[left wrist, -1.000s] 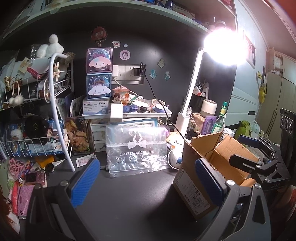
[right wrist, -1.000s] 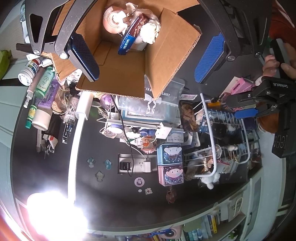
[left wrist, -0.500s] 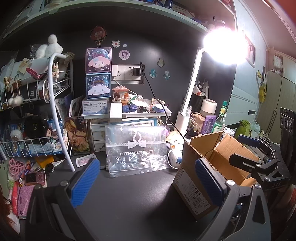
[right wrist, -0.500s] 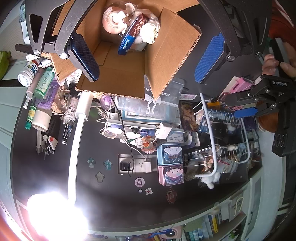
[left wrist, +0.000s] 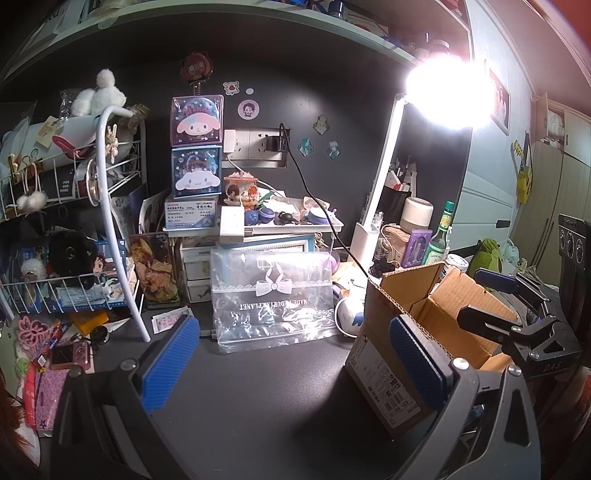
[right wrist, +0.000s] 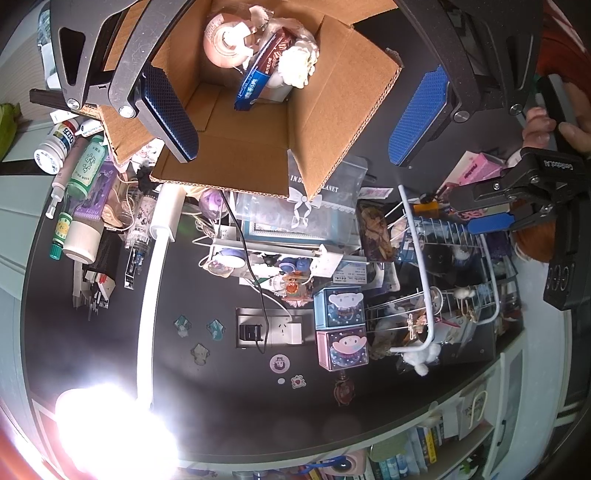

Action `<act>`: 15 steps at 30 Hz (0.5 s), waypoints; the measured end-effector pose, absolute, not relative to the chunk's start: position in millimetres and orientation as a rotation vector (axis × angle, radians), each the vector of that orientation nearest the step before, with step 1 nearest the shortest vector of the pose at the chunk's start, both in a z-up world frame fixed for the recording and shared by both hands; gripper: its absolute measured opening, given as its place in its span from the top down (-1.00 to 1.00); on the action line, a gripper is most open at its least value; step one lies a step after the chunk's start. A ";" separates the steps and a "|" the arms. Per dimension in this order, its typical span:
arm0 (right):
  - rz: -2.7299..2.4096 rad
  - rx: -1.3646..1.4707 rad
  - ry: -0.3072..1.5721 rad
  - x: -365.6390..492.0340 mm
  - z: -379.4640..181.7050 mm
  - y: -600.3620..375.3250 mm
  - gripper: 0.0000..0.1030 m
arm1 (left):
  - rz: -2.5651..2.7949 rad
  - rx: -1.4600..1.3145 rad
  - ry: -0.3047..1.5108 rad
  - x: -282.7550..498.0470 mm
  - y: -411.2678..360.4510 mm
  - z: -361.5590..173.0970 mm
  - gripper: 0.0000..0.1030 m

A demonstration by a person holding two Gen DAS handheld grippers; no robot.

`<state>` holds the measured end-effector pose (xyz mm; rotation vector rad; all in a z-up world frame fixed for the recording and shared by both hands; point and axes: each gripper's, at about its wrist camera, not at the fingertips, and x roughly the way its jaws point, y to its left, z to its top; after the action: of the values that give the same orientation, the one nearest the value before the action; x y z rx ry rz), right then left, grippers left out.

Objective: Organize objects

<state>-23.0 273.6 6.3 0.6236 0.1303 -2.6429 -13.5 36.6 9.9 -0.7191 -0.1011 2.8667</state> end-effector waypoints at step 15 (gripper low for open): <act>-2.645 0.625 0.127 -22.7 6.3 273.6 -1.00 | 2.862 -0.711 -0.109 -14.5 36.4 9.8 -0.99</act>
<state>-22.7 273.6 6.3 0.6254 0.1271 -2.6451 -14.5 36.5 9.8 -0.7111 -0.1093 2.8617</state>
